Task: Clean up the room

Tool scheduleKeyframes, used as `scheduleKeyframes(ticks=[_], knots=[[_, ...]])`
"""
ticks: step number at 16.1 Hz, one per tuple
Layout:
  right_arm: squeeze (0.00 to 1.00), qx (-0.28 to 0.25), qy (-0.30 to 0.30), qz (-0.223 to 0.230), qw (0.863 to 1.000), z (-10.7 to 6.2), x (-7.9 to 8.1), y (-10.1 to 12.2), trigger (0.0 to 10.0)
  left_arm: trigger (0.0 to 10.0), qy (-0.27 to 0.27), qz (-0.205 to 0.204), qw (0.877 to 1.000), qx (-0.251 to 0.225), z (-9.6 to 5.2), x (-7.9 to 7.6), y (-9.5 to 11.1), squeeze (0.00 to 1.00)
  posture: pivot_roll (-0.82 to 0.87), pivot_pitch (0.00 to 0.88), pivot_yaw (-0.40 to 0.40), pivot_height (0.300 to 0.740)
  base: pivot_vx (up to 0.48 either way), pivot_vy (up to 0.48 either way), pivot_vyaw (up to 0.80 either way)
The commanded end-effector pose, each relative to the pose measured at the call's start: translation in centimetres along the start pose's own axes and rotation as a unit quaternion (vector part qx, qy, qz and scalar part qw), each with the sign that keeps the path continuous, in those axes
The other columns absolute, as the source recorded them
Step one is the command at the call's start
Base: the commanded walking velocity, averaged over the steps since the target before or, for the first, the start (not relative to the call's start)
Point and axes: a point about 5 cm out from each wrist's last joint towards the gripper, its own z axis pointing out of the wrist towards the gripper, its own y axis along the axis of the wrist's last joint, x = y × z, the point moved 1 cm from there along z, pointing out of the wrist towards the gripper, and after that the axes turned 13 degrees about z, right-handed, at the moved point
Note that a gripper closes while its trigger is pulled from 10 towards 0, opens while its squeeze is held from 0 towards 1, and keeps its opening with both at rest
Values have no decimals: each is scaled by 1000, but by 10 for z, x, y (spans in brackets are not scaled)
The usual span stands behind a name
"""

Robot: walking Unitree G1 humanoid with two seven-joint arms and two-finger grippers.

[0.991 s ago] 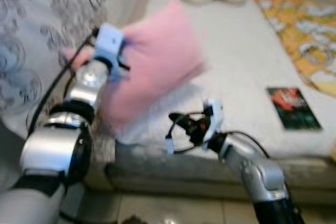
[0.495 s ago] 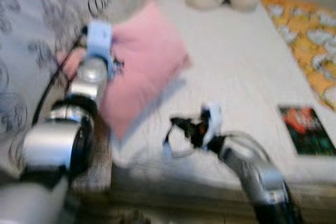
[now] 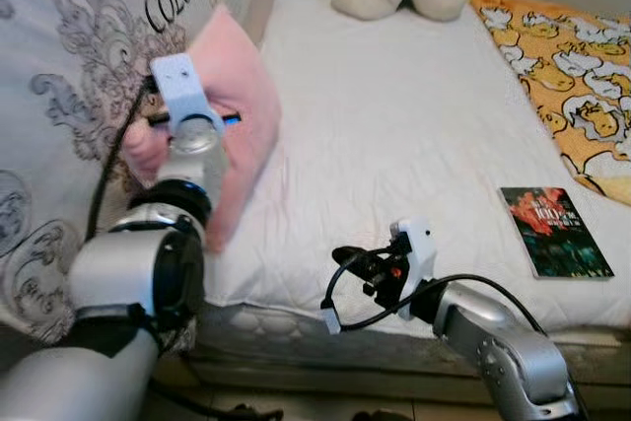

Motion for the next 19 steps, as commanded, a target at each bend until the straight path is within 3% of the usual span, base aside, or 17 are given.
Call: scheduleKeyframes(ticks=[1,5,7,8,9,11,16,17,19], knots=[[0,-1,-7,4,1000,-5,-1,2,10000,10000,12,16,1000,-16,1,5,5,0,-181,45,-1,740,0,0,0],[0,14,-11,7,1000,-10,0,-6,10000,10000,17,-27,999,16,-1,2,-8,0,-180,53,-9,740,0,0,0],[0,18,-7,4,1000,-9,3,-5,10000,10000,18,-6,1000,13,-2,0,-9,0,-185,55,-12,740,0,0,0],[0,18,-7,3,1000,-10,2,-5,10000,10000,12,18,1000,3,-2,0,-8,0,-193,61,-14,740,0,0,0],[0,20,-11,3,1000,-12,1,-6,10000,10000,6,66,998,-24,-1,1,-1,0,-200,64,-15,740,0,0,0],[0,21,-16,6,1000,-17,2,-8,10000,10000,13,98,994,-47,3,13,8,0,-207,69,-15,740,0,0,0],[0,24,-16,15,999,-19,3,-11,10000,10000,36,88,995,-39,6,31,6,0,-206,58,-17,740,0,0,0],[0,19,-5,17,1000,-18,6,-9,10000,10000,35,96,994,-40,6,31,5,765,-203,56,-17,740,0,0,0],[0,15,29,10,999,-16,15,-6,10000,10000,35,108,993,-43,7,33,5,1000,-200,55,-19,740,0,0,0]])
